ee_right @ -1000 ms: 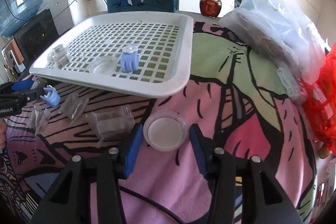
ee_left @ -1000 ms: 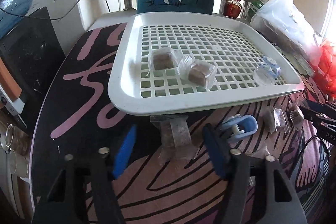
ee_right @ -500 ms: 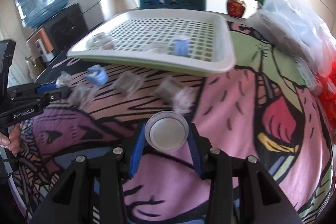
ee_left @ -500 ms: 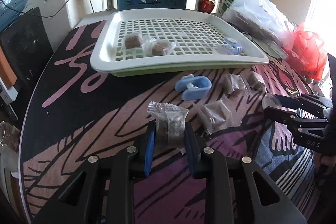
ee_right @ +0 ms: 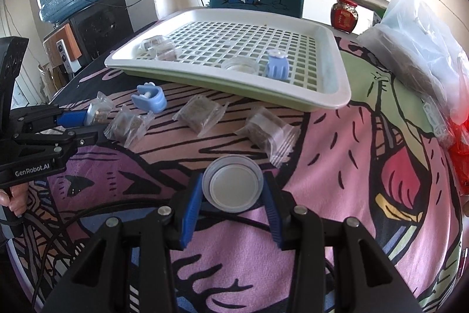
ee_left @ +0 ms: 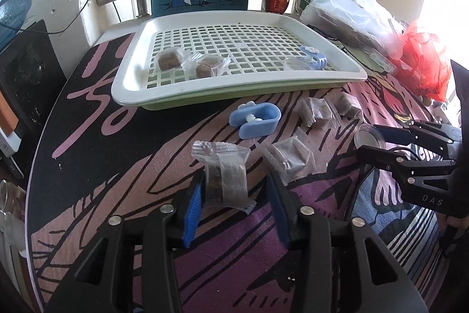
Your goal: Organize objects
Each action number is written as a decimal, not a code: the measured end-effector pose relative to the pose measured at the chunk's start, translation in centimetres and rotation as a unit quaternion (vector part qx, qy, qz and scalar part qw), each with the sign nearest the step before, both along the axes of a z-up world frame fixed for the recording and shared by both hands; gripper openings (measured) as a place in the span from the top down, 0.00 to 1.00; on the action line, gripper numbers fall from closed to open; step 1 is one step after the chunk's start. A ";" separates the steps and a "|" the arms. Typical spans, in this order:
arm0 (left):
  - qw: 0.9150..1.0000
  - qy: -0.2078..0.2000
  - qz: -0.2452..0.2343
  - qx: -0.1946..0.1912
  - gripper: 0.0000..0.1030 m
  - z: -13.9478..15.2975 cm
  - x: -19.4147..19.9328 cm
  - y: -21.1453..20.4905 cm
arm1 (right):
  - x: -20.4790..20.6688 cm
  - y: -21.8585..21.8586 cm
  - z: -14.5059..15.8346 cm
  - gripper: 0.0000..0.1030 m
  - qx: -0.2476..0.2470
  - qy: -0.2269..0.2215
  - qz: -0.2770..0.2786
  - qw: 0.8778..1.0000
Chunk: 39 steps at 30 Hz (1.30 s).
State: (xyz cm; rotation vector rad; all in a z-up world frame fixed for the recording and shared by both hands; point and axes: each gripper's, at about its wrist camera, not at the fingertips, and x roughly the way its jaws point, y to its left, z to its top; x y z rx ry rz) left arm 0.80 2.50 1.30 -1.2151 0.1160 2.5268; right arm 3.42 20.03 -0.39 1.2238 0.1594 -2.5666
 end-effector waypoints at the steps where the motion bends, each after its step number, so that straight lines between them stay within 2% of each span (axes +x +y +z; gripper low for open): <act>1: 1.000 0.001 0.002 -0.007 0.52 0.0 0.0 0.1 | 0.0 0.0 0.0 0.61 0.000 0.000 0.000 1.000; 4: 1.000 0.001 0.009 -0.014 0.45 0.0 0.0 0.2 | 0.0 0.0 0.0 0.61 -0.002 -0.001 0.000 1.000; 8: 1.000 -0.003 0.018 -0.002 0.38 -0.1 -0.4 -0.4 | 0.0 0.1 0.0 0.61 -0.002 0.000 0.000 1.000; 10: 1.000 -0.005 0.020 -0.002 0.31 -0.1 -0.6 -0.4 | 0.0 0.1 0.0 0.61 -0.002 0.000 -0.001 1.000; 12: 1.000 -0.011 0.014 -0.005 0.14 -0.3 -1.0 -0.1 | 0.0 0.1 0.0 0.61 -0.002 0.000 -0.001 1.000; 14: 1.000 -0.017 0.004 -0.012 0.05 -0.5 -1.2 0.4 | 0.0 0.1 0.0 0.61 -0.002 0.000 -0.001 1.000; 15: 0.999 -0.018 0.002 -0.027 0.03 -0.7 -1.2 0.9 | 0.0 0.0 0.0 0.61 -0.002 0.000 -0.001 1.000; 17: 0.999 -0.017 0.007 -0.047 0.00 -0.8 -1.2 1.3 | 0.0 0.1 0.0 0.61 -0.003 0.000 -0.001 1.000; 39: 0.999 -0.020 0.017 -0.044 0.00 -0.9 -1.3 0.9 | 0.0 0.2 0.0 0.61 -0.007 -0.002 0.000 1.000</act>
